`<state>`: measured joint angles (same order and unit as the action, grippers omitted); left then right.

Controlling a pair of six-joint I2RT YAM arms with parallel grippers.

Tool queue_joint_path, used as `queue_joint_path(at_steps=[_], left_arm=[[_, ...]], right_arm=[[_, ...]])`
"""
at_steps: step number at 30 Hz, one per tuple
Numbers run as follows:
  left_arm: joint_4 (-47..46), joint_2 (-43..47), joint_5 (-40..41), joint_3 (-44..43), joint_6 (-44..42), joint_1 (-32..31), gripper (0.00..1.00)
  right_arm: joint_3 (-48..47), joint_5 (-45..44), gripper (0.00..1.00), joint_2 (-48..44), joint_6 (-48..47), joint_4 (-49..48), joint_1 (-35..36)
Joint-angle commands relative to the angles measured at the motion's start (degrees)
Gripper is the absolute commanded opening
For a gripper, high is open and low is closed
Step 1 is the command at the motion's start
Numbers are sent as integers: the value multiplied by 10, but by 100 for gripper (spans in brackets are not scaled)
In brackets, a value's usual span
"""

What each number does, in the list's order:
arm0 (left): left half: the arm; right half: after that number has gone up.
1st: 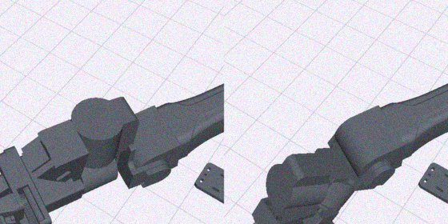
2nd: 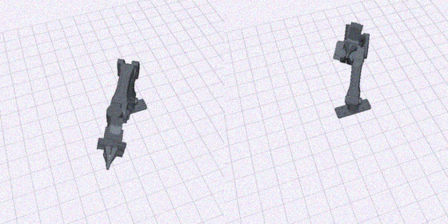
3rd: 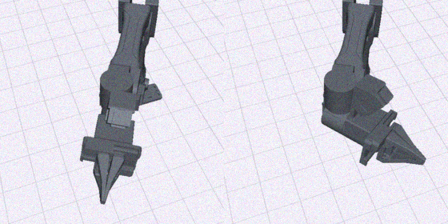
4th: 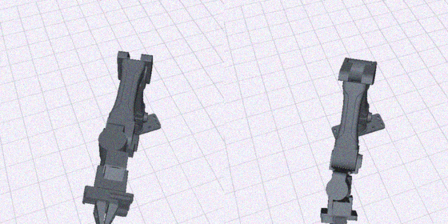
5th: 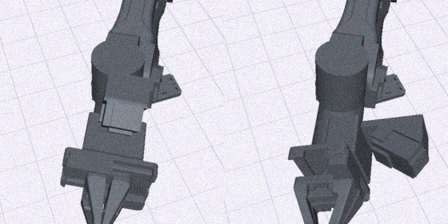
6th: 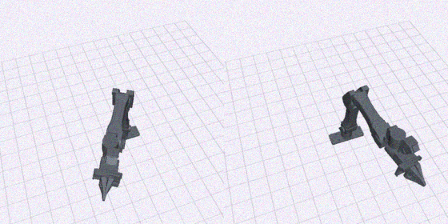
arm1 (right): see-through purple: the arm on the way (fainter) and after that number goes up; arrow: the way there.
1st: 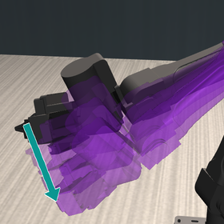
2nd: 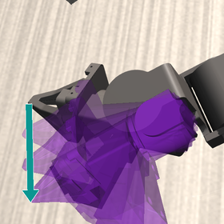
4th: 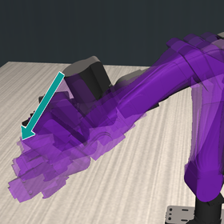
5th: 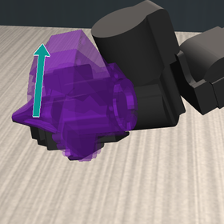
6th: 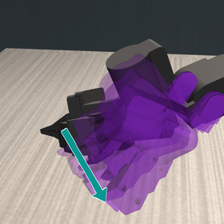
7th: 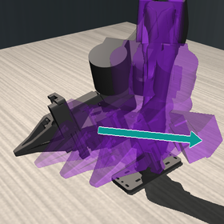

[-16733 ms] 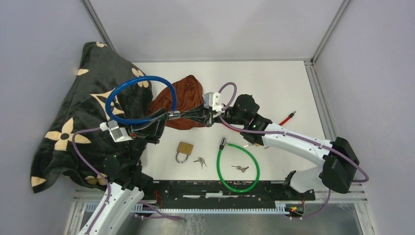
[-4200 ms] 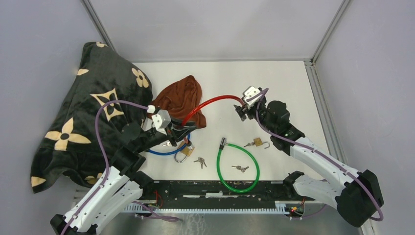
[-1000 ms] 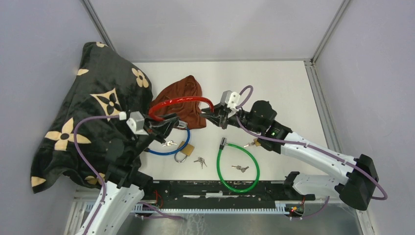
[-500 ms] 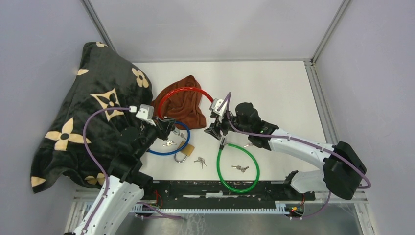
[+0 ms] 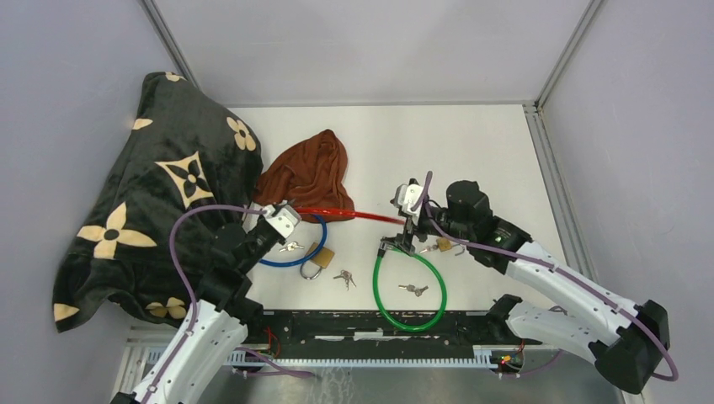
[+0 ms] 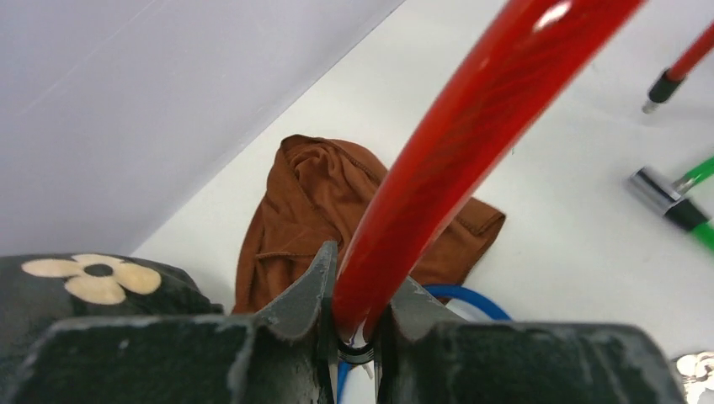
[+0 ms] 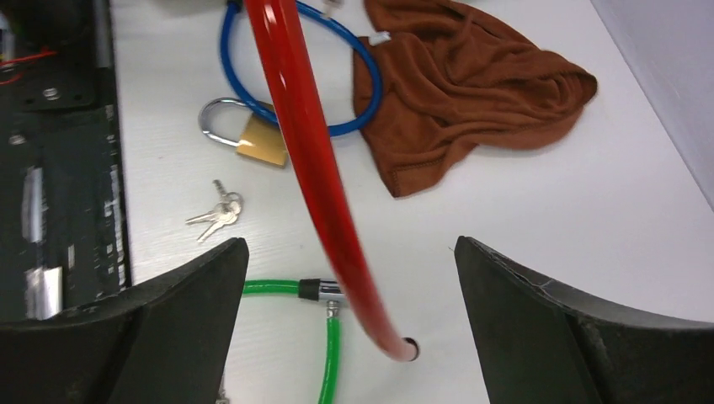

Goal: Lock with the key
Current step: Adjust the lock.

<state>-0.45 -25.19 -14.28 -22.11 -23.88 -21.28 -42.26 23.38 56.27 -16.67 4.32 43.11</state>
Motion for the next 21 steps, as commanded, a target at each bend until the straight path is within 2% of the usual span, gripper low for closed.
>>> queue_joint_path(at_steps=[1, 3, 5, 8, 10, 12, 15, 21], left_arm=[[-149, -10, -25, 24, -111, 0, 2], [-147, -44, -27, 5, -76, 1, 2], [-164, -57, -35, 5, -58, 1, 2], [-182, -51, -81, 9, -48, 1, 2], [-184, -56, -99, -4, -4, 1, 2], [-184, -66, -110, -17, 27, 1, 2], [-167, -75, -89, -33, 59, 0, 2], [-38, -90, -44, -75, 93, 1, 2]], right_arm=[[-78, 170, 98, -30, -88, 145, 1], [-102, 228, 98, -37, -106, 175, 1], [-108, 227, 98, -51, -107, 167, 1], [-94, 128, 98, -75, -76, 113, 1], [-86, 33, 98, -85, -50, 69, 1], [-90, -11, 98, -84, -44, 44, 1], [-113, 33, 98, -63, -39, 34, 1], [-187, 129, 93, 3, -5, 71, 6]])
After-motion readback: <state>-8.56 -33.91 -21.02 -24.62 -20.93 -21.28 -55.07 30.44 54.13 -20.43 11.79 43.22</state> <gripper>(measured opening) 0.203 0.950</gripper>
